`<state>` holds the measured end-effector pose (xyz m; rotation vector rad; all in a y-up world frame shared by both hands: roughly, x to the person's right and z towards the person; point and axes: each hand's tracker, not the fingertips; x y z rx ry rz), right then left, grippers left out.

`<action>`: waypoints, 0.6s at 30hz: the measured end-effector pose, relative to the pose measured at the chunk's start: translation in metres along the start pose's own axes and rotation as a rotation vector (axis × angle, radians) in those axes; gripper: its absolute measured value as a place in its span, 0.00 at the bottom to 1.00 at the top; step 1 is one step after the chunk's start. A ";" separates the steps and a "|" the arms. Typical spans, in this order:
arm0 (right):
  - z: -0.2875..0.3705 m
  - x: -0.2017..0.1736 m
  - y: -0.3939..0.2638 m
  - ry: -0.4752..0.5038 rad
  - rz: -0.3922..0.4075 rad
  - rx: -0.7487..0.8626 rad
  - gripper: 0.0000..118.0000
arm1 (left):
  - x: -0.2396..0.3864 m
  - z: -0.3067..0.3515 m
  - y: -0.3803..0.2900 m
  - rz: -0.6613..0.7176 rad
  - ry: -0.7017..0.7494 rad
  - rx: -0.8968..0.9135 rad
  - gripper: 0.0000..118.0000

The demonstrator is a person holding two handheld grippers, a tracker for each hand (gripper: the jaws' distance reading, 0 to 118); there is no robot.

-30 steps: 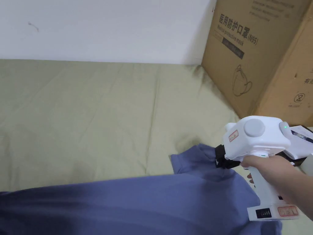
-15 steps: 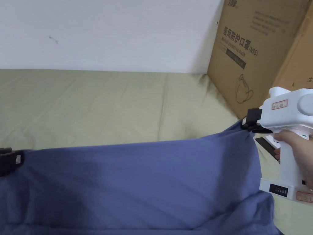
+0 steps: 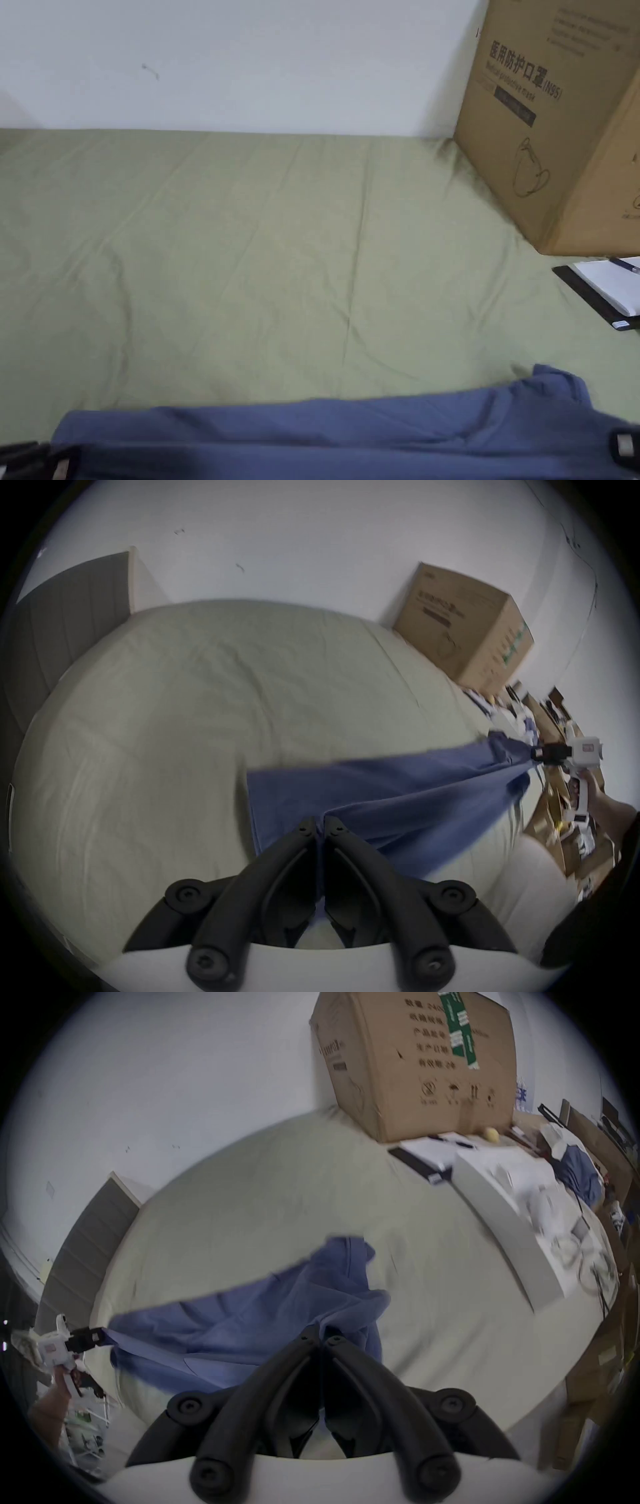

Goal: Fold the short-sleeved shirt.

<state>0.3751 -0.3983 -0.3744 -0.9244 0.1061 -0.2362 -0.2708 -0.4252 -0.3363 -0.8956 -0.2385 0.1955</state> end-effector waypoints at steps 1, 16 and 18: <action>-0.002 0.003 -0.008 0.004 0.004 -0.016 0.00 | 0.002 0.000 -0.006 -0.013 0.009 -0.017 0.01; -0.004 0.002 -0.014 -0.096 0.014 -0.055 0.99 | 0.010 0.039 -0.015 -0.005 0.257 -0.026 0.93; 0.026 -0.010 -0.006 0.000 -0.034 0.038 0.98 | 0.030 0.065 -0.004 0.009 0.189 0.063 0.93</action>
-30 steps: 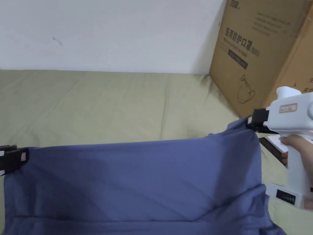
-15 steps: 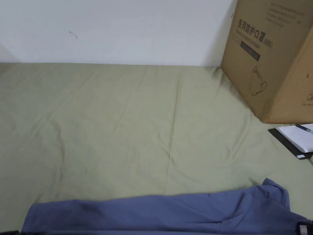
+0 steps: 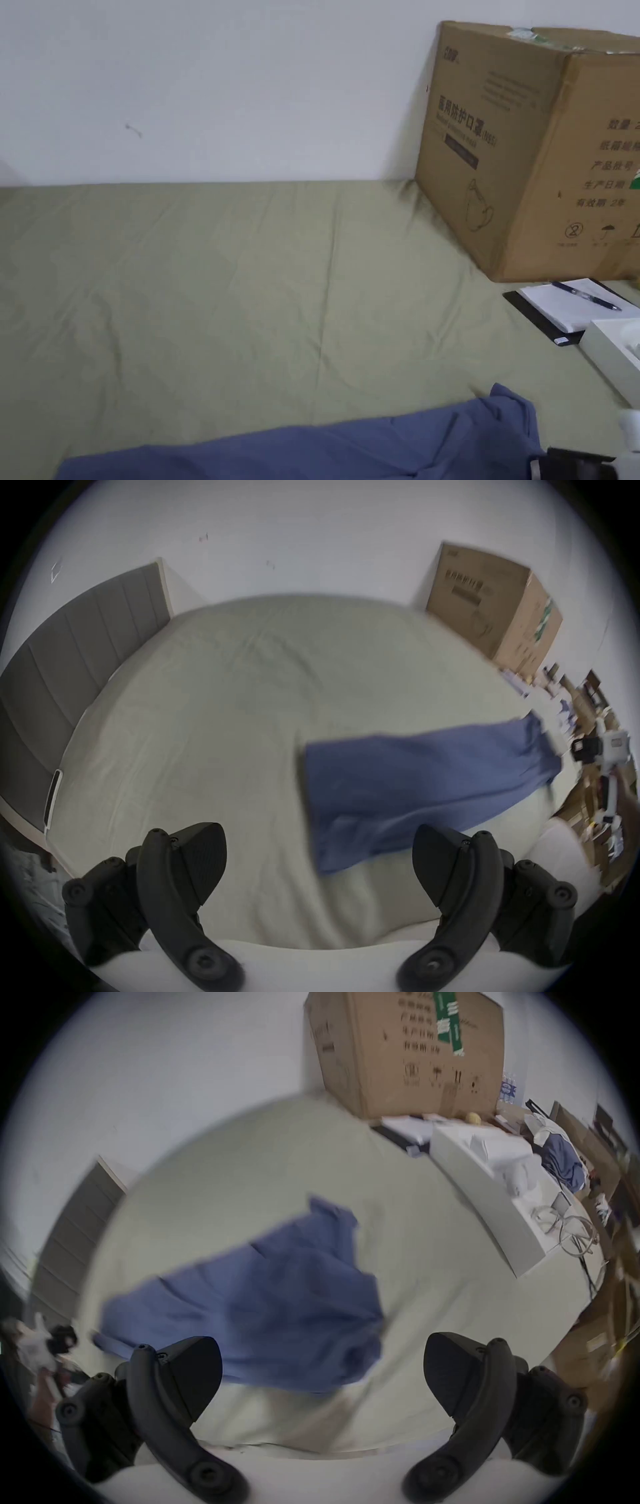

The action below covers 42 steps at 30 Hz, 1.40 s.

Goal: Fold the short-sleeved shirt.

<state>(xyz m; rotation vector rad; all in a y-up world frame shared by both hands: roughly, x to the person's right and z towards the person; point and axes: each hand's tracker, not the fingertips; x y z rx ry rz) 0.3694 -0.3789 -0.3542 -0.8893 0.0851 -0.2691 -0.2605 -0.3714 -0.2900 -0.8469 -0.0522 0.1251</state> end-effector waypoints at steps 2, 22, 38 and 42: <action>0.032 -0.021 0.006 0.073 -0.022 0.127 0.98 | 0.021 0.026 0.011 0.018 -0.056 0.099 0.93; 0.086 -0.158 -0.052 0.016 0.276 0.871 0.00 | 0.129 0.082 -0.012 -0.050 0.168 0.815 0.00; 0.085 -0.157 -0.038 0.105 0.241 0.641 0.00 | -0.091 -0.073 0.010 0.438 -0.392 -0.208 0.86; 0.069 -0.170 -0.034 0.104 0.226 0.575 0.00 | -0.126 -0.107 -0.019 0.561 -0.481 -0.168 0.98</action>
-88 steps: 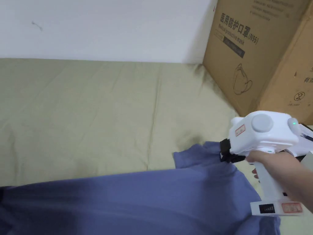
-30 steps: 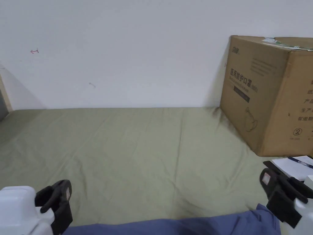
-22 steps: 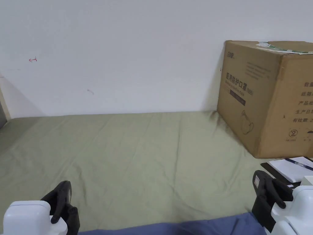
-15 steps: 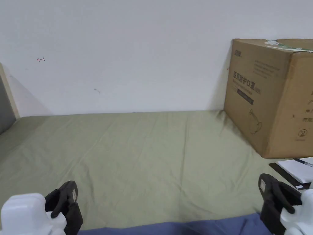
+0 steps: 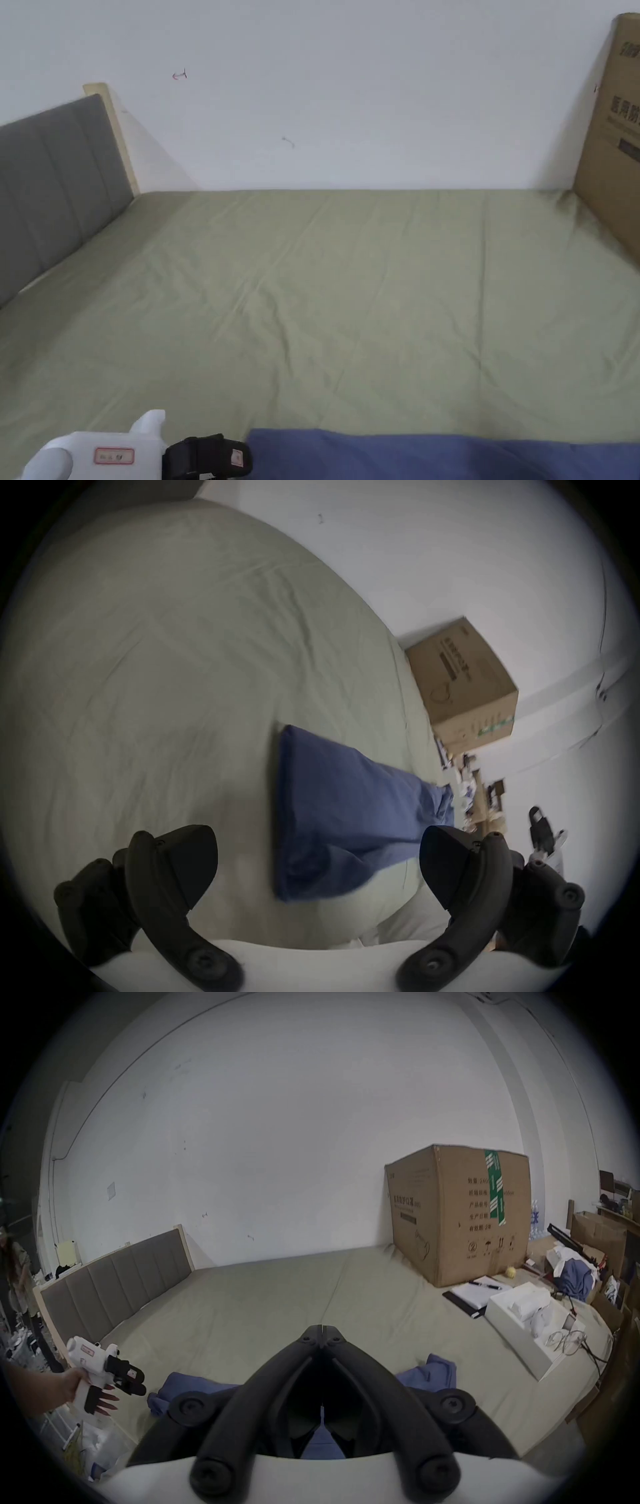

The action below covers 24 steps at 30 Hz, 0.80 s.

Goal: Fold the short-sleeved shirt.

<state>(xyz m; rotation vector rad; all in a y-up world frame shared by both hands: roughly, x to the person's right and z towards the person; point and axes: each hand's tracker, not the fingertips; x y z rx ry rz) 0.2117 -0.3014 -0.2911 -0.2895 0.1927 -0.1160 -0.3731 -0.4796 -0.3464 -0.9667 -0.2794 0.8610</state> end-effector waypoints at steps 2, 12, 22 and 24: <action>-0.009 -0.008 -0.001 -0.004 0.010 -0.022 0.00 | -0.024 -0.012 0.001 0.092 -0.075 -0.028 0.99; -0.037 -0.036 0.005 0.037 0.010 -0.088 0.00 | -0.004 -0.083 -0.020 0.192 -0.467 -0.151 1.00; -0.030 -0.029 -0.002 0.037 0.008 -0.120 0.00 | 0.007 -0.087 -0.007 0.065 -0.011 -0.087 0.03; -0.025 -0.024 0.000 0.037 0.002 -0.118 0.00 | 0.040 -0.078 -0.005 -0.144 0.137 -0.081 0.03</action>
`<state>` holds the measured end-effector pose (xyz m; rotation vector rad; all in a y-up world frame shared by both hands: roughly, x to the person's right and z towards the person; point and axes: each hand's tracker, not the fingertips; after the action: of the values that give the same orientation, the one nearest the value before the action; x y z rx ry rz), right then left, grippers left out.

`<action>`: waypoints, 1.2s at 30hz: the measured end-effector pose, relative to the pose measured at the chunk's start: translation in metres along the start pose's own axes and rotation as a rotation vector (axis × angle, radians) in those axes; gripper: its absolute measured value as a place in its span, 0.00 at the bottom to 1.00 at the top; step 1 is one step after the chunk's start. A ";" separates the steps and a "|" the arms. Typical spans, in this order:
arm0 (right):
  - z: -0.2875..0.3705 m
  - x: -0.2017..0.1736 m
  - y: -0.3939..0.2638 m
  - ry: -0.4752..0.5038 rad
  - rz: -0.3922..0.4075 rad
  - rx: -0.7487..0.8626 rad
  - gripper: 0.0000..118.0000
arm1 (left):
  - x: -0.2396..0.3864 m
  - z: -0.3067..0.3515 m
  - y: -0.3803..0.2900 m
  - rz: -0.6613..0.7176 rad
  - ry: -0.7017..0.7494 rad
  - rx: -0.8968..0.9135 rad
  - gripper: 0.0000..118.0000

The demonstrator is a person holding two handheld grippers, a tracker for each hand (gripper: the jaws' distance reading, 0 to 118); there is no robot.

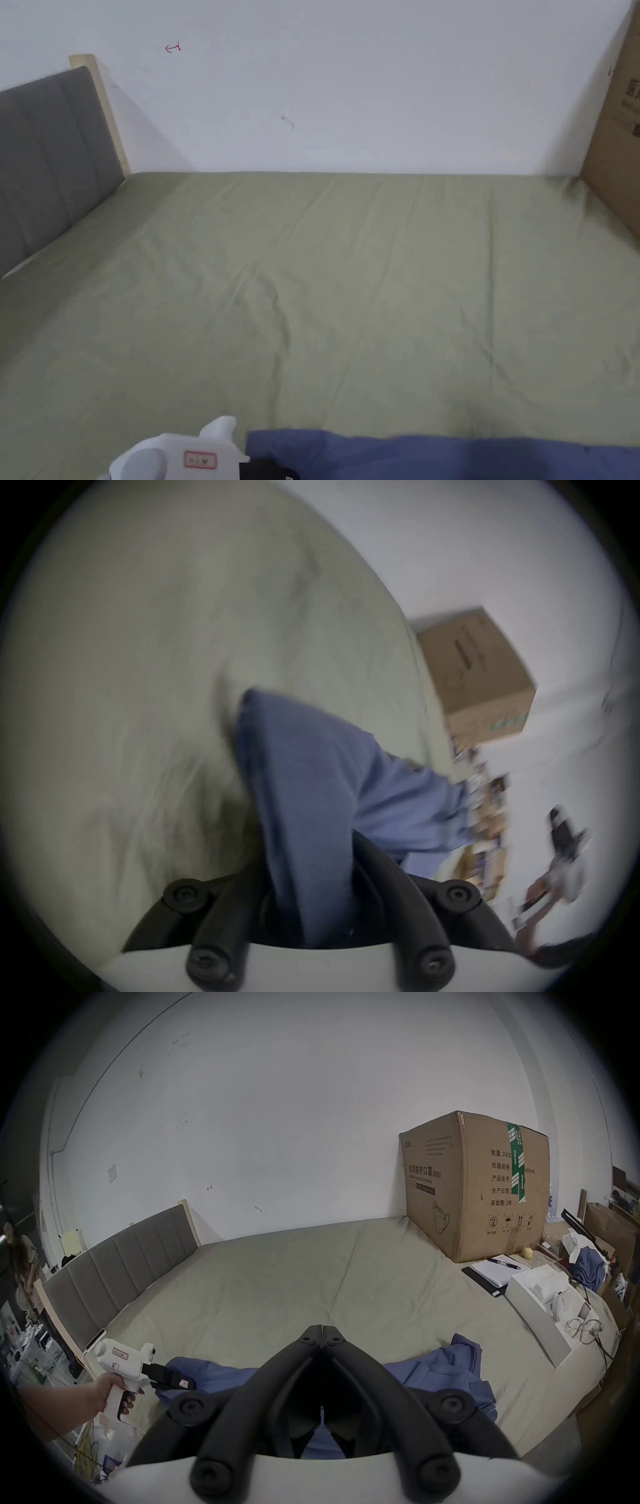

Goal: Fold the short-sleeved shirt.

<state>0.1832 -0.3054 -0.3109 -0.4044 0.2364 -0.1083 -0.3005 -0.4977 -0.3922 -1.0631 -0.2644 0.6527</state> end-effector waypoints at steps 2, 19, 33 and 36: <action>0.003 0.003 0.001 0.002 -0.009 0.007 0.00 | 0.018 0.019 0.003 -0.116 0.082 0.025 0.03; 0.019 0.022 -0.001 0.059 -0.068 0.030 0.00 | 0.123 0.073 0.003 -0.179 0.153 0.031 0.03; 0.025 0.057 -0.006 -0.036 -0.050 0.055 0.00 | 0.188 0.000 -0.014 -0.146 -0.076 -0.011 0.97; 0.020 0.063 -0.006 -0.032 -0.079 0.051 0.00 | 0.179 0.043 -0.010 -0.150 -0.026 0.120 0.97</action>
<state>0.2485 -0.3128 -0.3032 -0.3647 0.1858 -0.1852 -0.1781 -0.3602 -0.3821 -0.9112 -0.3208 0.5406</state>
